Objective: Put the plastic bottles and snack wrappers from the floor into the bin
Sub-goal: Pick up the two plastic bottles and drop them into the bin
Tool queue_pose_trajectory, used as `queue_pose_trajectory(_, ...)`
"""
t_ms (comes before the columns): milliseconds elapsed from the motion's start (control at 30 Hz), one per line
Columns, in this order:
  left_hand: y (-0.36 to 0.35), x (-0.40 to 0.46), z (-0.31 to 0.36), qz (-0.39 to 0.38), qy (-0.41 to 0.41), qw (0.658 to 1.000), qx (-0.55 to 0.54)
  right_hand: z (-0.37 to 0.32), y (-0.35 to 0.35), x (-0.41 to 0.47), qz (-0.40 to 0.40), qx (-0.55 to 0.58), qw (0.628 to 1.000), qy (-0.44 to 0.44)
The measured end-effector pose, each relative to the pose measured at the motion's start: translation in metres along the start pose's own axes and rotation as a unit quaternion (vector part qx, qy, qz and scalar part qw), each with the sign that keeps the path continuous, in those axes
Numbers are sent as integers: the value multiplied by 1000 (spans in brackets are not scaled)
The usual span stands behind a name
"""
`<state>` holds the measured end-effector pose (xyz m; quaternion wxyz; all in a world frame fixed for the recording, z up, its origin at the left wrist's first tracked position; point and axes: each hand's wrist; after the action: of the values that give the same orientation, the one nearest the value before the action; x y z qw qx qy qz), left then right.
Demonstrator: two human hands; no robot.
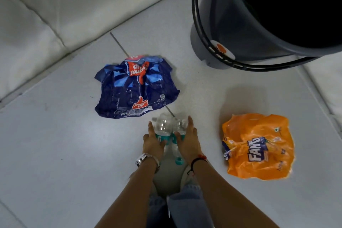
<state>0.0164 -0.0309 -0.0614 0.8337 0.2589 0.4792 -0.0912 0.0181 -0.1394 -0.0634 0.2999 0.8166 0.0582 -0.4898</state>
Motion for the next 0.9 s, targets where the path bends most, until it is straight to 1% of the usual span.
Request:
queue_pose_trajectory(200,0,1,-1,1,16,1000,-8,1,1,2,5,2,1000,8)
queue_pose_trajectory(333,3,0,-5,12,1,1000,-3,1,9,1,21,-2,1000,11)
queue_pose_trajectory(500,13,-35,1,25,4,1000,-9,-4,37,-31,51,-28,998,7)
queue_pose_trajectory(633,30,-88,38,48,-36,998,-34,-21,74,-88,76,-47,996,26)
queue_pose_trajectory(767,62,-144,104,98,-104,989,-40,-57,124,-145,124,-28,990,53)
queue_pose_trajectory(900,97,-191,174,156,-184,970,-28,-101,178,-197,169,4,982,87)
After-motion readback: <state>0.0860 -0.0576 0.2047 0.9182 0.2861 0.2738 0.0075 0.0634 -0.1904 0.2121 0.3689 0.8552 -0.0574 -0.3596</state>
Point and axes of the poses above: each hand's wrist, its own x-axis towards the middle knuckle, its own y-axis out of the back of the hand, z = x × y, and after that the axes turned 6 degrees about -y, right-handed
